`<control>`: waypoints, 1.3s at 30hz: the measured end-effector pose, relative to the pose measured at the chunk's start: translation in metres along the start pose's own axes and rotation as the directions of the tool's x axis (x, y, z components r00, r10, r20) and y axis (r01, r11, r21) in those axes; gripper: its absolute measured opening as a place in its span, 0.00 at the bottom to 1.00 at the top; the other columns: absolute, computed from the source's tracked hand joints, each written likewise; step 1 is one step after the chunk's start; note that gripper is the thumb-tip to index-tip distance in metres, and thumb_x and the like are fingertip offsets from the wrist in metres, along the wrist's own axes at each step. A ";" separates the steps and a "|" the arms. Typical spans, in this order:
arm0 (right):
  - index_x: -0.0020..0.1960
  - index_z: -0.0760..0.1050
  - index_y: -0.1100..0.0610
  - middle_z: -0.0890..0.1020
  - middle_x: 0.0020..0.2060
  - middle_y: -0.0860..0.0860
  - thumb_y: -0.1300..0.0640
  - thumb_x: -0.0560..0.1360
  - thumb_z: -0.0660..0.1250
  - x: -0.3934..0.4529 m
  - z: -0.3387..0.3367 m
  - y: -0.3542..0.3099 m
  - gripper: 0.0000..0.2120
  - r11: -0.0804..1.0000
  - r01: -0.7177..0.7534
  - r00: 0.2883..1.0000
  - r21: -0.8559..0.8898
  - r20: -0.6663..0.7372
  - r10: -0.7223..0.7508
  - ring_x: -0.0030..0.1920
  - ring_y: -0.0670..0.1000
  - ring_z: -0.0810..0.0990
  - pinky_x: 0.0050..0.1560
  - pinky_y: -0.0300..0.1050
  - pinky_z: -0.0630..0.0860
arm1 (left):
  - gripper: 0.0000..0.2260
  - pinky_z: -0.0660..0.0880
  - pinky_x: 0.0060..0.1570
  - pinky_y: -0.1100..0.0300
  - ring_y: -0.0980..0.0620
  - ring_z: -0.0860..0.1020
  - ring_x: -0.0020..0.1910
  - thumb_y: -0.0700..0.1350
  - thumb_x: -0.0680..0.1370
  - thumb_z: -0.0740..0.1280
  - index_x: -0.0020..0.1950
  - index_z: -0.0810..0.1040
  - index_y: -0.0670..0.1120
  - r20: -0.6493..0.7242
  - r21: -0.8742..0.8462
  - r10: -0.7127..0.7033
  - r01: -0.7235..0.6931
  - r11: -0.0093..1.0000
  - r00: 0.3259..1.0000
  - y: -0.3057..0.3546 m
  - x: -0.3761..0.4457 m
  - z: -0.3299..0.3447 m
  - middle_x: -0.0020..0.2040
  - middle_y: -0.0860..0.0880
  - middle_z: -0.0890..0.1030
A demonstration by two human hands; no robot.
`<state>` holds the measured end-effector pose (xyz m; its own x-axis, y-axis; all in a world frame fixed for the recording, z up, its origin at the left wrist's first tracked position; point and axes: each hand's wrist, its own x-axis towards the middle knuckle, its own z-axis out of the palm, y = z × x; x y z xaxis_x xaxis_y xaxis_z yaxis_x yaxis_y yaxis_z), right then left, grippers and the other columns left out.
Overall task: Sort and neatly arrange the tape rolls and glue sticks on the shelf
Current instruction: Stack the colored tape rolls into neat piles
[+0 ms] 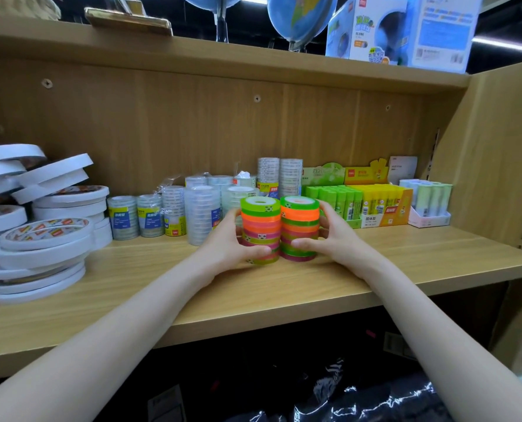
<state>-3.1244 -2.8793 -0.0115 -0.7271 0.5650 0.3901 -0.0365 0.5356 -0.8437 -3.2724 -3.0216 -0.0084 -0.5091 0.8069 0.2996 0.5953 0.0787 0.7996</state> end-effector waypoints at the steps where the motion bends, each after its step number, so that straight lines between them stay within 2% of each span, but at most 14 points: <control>1: 0.70 0.58 0.51 0.74 0.55 0.47 0.61 0.66 0.75 0.000 0.000 0.000 0.38 1.000 0.004 1.000 -0.005 0.000 -0.004 0.57 0.47 0.74 0.51 0.35 0.72 | 0.40 0.71 0.62 0.54 0.51 0.73 0.61 0.46 0.66 0.77 0.72 0.59 0.49 -0.012 0.014 0.003 -0.003 1.000 1.000 0.000 0.001 0.001 0.64 0.47 0.73; 4: 0.64 0.60 0.47 0.75 0.56 0.47 0.60 0.66 0.76 0.001 0.000 0.001 0.35 1.000 0.012 1.000 -0.025 -0.011 -0.012 0.57 0.47 0.75 0.54 0.38 0.72 | 0.39 0.71 0.62 0.54 0.51 0.73 0.59 0.49 0.65 0.77 0.70 0.60 0.48 -0.031 0.061 0.015 -0.013 0.998 0.999 0.001 0.002 0.003 0.61 0.49 0.74; 10: 0.69 0.60 0.51 0.76 0.59 0.50 0.58 0.65 0.77 0.003 -0.002 0.003 0.39 0.998 0.009 0.999 -0.060 -0.036 -0.011 0.59 0.49 0.76 0.58 0.44 0.73 | 0.37 0.69 0.57 0.60 0.54 0.73 0.55 0.50 0.67 0.76 0.69 0.60 0.49 0.003 0.079 0.049 -0.049 0.996 0.999 0.002 0.001 0.003 0.55 0.54 0.72; 14: 0.72 0.57 0.53 0.73 0.59 0.47 0.58 0.66 0.76 0.002 0.000 0.001 0.41 0.998 -0.006 1.000 -0.068 -0.027 0.004 0.58 0.47 0.74 0.54 0.37 0.71 | 0.38 0.70 0.61 0.58 0.54 0.72 0.56 0.47 0.68 0.76 0.71 0.57 0.49 0.053 0.013 0.016 -0.016 1.000 0.998 0.003 0.000 0.002 0.58 0.52 0.72; 19: 0.70 0.58 0.53 0.74 0.59 0.48 0.57 0.65 0.77 0.000 0.001 0.001 0.40 0.993 -0.023 1.000 -0.115 0.010 0.024 0.58 0.46 0.74 0.57 0.39 0.70 | 0.43 0.65 0.59 0.63 0.53 0.70 0.63 0.47 0.66 0.77 0.74 0.55 0.49 0.076 0.095 0.006 -0.013 0.995 0.997 0.000 -0.003 0.001 0.67 0.49 0.70; 24: 0.65 0.61 0.49 0.75 0.57 0.46 0.57 0.63 0.78 0.003 0.002 0.004 0.38 0.986 -0.046 0.999 -0.158 0.009 0.048 0.58 0.47 0.75 0.61 0.44 0.72 | 0.40 0.66 0.58 0.64 0.53 0.70 0.64 0.45 0.67 0.76 0.73 0.58 0.48 0.048 0.086 0.028 -0.032 0.996 0.998 0.000 -0.002 0.000 0.69 0.48 0.70; 28: 0.62 0.62 0.47 0.75 0.53 0.44 0.56 0.62 0.79 0.002 0.002 0.004 0.35 0.985 -0.045 0.999 -0.169 -0.001 0.045 0.57 0.47 0.75 0.60 0.44 0.72 | 0.37 0.70 0.61 0.56 0.52 0.73 0.60 0.48 0.66 0.77 0.70 0.62 0.50 0.019 0.032 0.020 -0.020 0.999 1.000 0.000 -0.001 0.003 0.65 0.48 0.74; 32: 0.60 0.61 0.46 0.75 0.53 0.44 0.56 0.62 0.79 0.002 0.002 0.004 0.35 0.984 -0.046 0.999 -0.174 -0.007 0.046 0.57 0.47 0.75 0.60 0.44 0.72 | 0.36 0.70 0.63 0.51 0.50 0.74 0.61 0.47 0.66 0.77 0.69 0.63 0.48 0.000 0.018 -0.010 0.010 1.000 1.000 0.001 0.001 0.003 0.64 0.47 0.74; 36: 0.65 0.61 0.47 0.77 0.58 0.47 0.53 0.62 0.79 0.001 0.001 0.004 0.38 0.983 -0.051 0.999 -0.179 -0.005 0.051 0.59 0.48 0.76 0.63 0.48 0.72 | 0.36 0.71 0.62 0.54 0.50 0.73 0.61 0.45 0.68 0.76 0.70 0.61 0.47 0.041 -0.019 -0.039 0.040 0.999 0.998 0.003 0.002 0.000 0.65 0.46 0.73; 39: 0.70 0.59 0.50 0.76 0.59 0.48 0.53 0.62 0.79 0.001 0.001 0.004 0.43 0.984 -0.058 0.998 -0.168 0.013 0.061 0.60 0.48 0.75 0.64 0.49 0.72 | 0.35 0.69 0.56 0.61 0.54 0.72 0.56 0.43 0.69 0.75 0.71 0.60 0.47 0.067 -0.027 -0.029 0.031 0.999 0.997 0.006 -0.001 0.000 0.64 0.47 0.73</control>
<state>-3.1253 -2.8775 -0.0145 -0.7369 0.5883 0.3329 0.1215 0.5997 -0.7909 -3.2684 -3.0218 -0.0042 -0.4837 0.8414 0.2408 0.5624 0.0881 0.8221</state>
